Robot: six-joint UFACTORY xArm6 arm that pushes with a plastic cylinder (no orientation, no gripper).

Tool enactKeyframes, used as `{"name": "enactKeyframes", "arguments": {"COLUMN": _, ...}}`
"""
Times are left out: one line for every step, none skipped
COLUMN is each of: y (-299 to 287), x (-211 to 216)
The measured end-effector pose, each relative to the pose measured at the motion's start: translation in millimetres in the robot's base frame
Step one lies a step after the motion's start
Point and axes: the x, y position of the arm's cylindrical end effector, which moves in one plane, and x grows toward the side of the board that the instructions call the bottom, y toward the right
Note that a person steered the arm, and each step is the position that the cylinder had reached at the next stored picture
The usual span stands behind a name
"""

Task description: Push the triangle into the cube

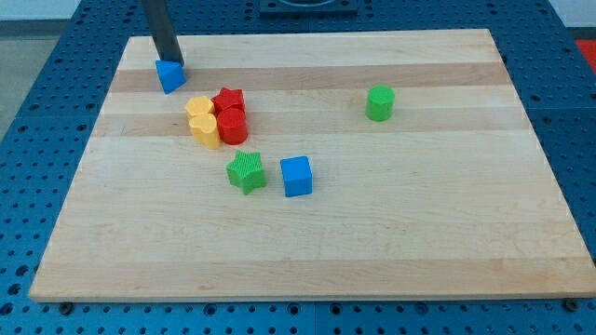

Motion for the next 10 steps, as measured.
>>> {"name": "enactKeyframes", "arguments": {"y": 0, "x": 18}}
{"name": "enactKeyframes", "arguments": {"y": 0, "x": 38}}
{"name": "enactKeyframes", "arguments": {"y": -2, "x": 60}}
{"name": "enactKeyframes", "arguments": {"y": -5, "x": 86}}
{"name": "enactKeyframes", "arguments": {"y": -7, "x": 115}}
{"name": "enactKeyframes", "arguments": {"y": -11, "x": 145}}
{"name": "enactKeyframes", "arguments": {"y": -23, "x": 171}}
{"name": "enactKeyframes", "arguments": {"y": -36, "x": 196}}
{"name": "enactKeyframes", "arguments": {"y": -38, "x": 220}}
{"name": "enactKeyframes", "arguments": {"y": -38, "x": 234}}
